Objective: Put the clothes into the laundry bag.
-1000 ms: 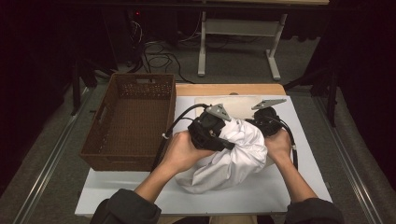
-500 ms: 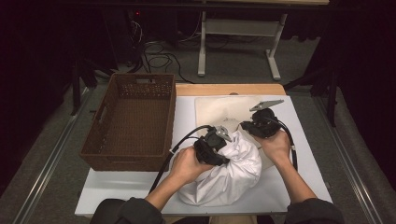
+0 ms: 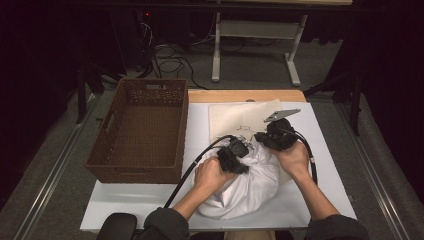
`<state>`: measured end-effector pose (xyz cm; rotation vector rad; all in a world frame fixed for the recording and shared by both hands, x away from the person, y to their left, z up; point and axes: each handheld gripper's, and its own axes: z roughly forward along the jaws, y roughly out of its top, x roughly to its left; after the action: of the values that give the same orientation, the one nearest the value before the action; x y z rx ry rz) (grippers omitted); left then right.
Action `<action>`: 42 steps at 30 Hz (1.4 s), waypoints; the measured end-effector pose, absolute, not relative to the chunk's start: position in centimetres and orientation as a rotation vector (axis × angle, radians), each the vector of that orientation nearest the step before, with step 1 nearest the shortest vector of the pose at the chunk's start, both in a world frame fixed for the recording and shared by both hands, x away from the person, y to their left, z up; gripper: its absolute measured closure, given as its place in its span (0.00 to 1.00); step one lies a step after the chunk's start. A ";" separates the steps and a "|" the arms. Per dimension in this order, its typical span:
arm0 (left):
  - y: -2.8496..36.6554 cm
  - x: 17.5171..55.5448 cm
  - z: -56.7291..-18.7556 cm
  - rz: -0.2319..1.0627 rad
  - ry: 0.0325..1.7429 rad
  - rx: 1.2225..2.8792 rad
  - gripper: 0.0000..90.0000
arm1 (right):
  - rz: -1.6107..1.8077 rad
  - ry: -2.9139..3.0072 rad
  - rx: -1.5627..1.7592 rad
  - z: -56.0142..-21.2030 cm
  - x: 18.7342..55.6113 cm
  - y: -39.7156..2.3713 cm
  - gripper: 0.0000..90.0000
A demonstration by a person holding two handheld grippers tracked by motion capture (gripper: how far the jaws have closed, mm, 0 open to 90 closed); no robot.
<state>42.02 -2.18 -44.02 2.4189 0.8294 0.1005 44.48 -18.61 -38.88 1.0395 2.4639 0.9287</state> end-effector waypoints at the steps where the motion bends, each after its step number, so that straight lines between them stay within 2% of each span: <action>1: -2.2 42.8 -44.0 0.108 0.890 2.389 0.85 | 0.925 2.471 1.022 -38.9 44.4 -18.5 0.99; 8: -2.6 44.4 -44.9 0.240 1.007 2.332 0.85 | 0.942 2.480 1.019 -39.4 44.5 -17.9 0.99; 13: -2.9 45.7 -46.0 0.236 1.061 2.352 0.83 | 0.894 2.509 1.037 -40.7 44.9 -17.6 1.00; 16: -3.0 45.3 -45.6 0.220 1.026 2.357 0.73 | 0.927 2.494 1.066 -41.2 45.0 -18.0 0.99; 17: -2.8 45.1 -45.4 0.201 0.998 2.358 0.73 | 0.931 2.488 1.070 -41.1 44.9 -18.2 0.99; 21: -2.0 44.1 -44.0 0.154 0.918 2.356 0.55 | 0.923 2.473 1.059 -40.6 44.7 -18.6 0.99; 22: -1.9 43.8 -43.5 0.152 0.905 2.367 0.55 | 0.922 2.468 1.061 -40.6 44.7 -18.6 0.99; 25: -0.5 43.0 -41.9 0.183 0.880 2.393 0.44 | 0.911 2.473 1.049 -40.7 44.7 -18.6 0.99; 27: 0.6 43.1 -41.2 0.144 0.884 2.373 0.41 | 0.914 2.472 1.054 -40.8 44.7 -18.6 0.99; 31: 2.4 42.8 -39.8 0.147 0.885 2.315 0.40 | 0.917 2.468 1.050 -40.7 44.7 -18.4 0.99; 37: 3.4 43.4 -39.0 0.245 0.924 2.264 0.39 | 0.910 2.469 1.046 -40.6 44.6 -18.3 0.99; 42: 4.7 44.7 -38.9 0.201 1.003 2.228 0.40 | 0.909 2.467 1.050 -40.5 44.7 -18.6 0.99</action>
<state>44.74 4.74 -38.91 2.2276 1.0032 0.2009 44.68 -18.56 -40.55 1.0500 2.4665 0.9089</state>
